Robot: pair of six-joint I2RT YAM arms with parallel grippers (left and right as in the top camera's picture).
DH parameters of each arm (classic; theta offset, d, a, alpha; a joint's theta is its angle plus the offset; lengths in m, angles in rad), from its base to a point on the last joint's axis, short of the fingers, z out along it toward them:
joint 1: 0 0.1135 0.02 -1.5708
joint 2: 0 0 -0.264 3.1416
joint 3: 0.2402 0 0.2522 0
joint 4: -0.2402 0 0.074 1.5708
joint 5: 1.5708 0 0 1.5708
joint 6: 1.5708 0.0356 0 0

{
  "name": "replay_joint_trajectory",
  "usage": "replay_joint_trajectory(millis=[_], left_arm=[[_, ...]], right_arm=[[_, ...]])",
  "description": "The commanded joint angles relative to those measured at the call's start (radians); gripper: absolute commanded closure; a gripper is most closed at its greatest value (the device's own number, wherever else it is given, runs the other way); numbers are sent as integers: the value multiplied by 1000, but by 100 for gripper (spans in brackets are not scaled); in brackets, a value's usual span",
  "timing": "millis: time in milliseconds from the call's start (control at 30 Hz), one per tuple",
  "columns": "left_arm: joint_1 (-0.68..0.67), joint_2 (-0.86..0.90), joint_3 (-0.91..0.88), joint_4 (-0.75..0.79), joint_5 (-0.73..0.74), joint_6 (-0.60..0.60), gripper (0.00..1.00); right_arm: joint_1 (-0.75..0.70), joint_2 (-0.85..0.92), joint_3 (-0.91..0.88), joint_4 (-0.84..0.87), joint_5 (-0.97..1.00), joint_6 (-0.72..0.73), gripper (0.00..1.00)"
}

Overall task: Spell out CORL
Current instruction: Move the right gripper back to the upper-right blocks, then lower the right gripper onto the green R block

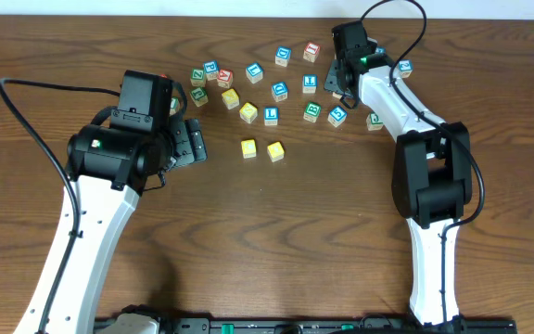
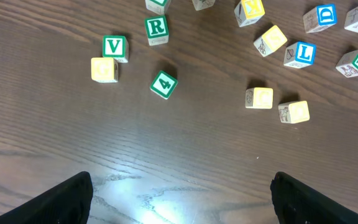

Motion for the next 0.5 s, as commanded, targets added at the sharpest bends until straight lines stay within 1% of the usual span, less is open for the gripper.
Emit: replay_joint_trajectory(millis=[0, 467], left_arm=[[5, 5, 16, -3, -13, -9, 10], [5, 5, 16, -3, -13, -9, 10]], right_arm=[[-2, 3, 13, 16, -3, -13, 47], [-3, 32, 13, 40, -22, -27, 46]])
